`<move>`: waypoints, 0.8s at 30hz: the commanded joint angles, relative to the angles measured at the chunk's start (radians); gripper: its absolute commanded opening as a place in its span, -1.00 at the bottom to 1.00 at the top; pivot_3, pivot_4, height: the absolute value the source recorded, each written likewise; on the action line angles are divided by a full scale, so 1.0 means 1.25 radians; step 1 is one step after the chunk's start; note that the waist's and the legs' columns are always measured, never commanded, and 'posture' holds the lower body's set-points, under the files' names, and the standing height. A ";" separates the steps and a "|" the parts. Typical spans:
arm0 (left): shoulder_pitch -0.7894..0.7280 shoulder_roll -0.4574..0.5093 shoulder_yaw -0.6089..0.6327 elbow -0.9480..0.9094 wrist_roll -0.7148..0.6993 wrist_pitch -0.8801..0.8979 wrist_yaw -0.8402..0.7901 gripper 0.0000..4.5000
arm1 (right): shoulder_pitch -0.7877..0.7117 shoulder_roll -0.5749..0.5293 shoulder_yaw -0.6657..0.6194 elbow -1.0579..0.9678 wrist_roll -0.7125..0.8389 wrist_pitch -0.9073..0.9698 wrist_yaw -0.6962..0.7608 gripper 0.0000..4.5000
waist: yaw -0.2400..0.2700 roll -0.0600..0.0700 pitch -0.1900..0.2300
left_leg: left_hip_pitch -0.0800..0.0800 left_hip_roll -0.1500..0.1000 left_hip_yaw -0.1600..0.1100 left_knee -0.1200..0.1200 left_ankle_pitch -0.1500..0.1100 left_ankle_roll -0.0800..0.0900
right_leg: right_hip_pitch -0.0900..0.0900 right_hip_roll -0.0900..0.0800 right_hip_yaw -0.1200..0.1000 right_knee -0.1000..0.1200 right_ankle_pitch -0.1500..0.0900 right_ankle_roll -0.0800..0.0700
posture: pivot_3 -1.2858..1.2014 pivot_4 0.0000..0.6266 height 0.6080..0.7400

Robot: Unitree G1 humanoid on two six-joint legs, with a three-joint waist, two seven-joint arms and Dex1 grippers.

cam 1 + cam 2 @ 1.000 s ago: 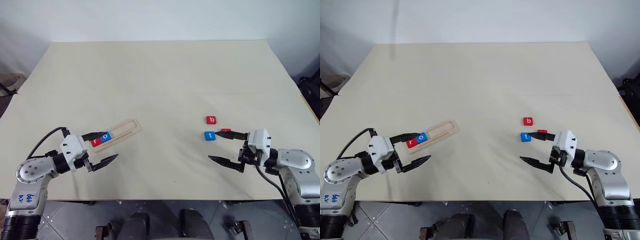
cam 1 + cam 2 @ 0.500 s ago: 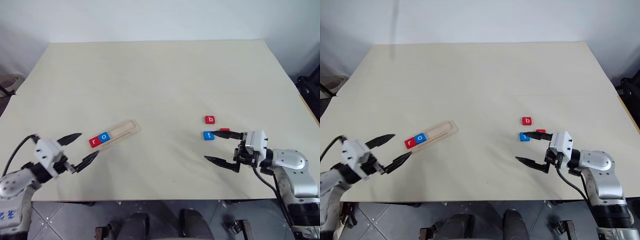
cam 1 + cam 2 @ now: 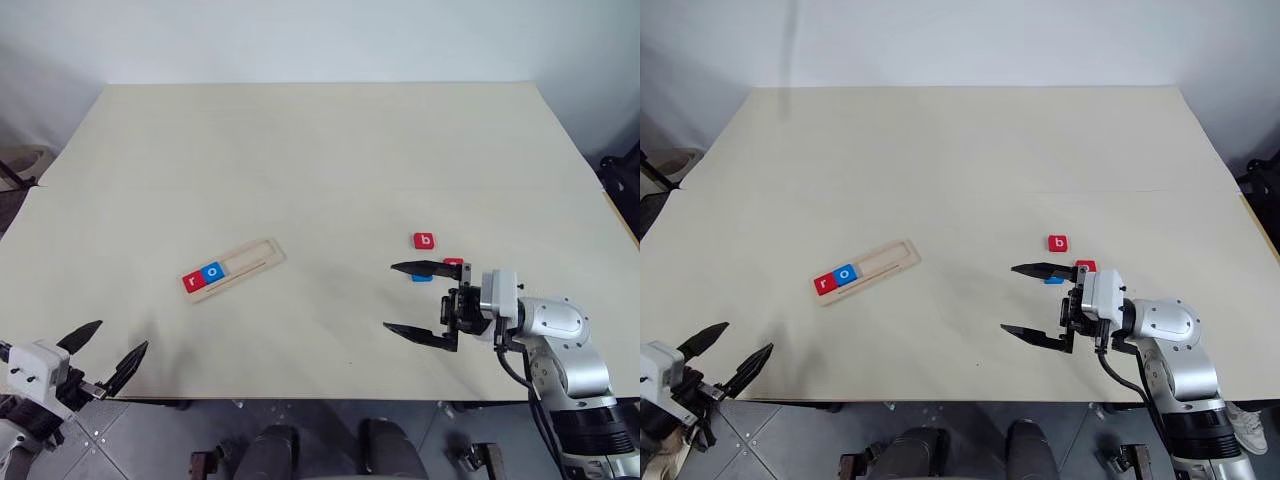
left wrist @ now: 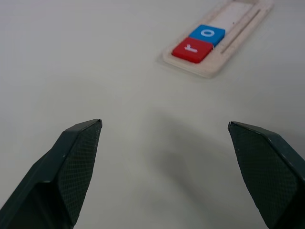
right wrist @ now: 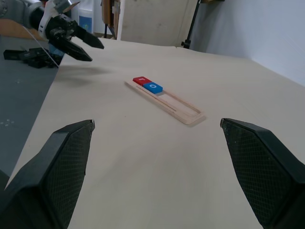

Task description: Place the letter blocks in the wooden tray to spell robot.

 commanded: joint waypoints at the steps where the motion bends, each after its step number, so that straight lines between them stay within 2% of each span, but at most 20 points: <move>1: 0.010 0.014 0.017 0.005 -0.028 -0.005 -0.031 1.00 | 0.000 -0.023 -0.026 0.000 0.016 -0.004 0.014 0.97 | 0.000 0.000 0.000 | 0.000 0.000 0.000 0.000 0.000 0.000 | 0.000 0.000 0.000 0.000 0.000 0.000 | 0.03 -0.52 1.00; 9: -0.030 0.061 0.003 0.040 -0.038 0.013 -0.091 1.00 | 0.050 -0.082 -0.075 0.011 0.021 -0.012 0.049 0.97 | 0.000 0.000 0.000 | 0.000 0.000 0.000 0.000 0.000 0.000 | 0.000 0.000 0.000 0.000 0.000 0.000 | 0.03 -0.52 1.00; 20: -0.073 0.067 -0.022 0.055 -0.036 0.012 -0.117 1.00 | 0.068 -0.080 -0.095 0.035 0.000 -0.035 0.015 0.97 | -0.001 0.000 0.000 | 0.000 0.000 0.000 0.000 0.000 0.000 | 0.000 0.000 0.000 0.000 0.000 0.000 | 0.03 -0.52 1.00; 24: -0.146 0.128 -0.072 0.065 -0.046 0.065 -0.175 1.00 | 0.068 -0.084 -0.095 0.040 -0.002 -0.037 0.012 0.97 | 0.003 0.000 0.000 | 0.000 0.000 0.000 0.000 0.000 0.000 | 0.000 0.000 -0.001 0.000 0.000 0.000 | 0.03 -0.52 1.00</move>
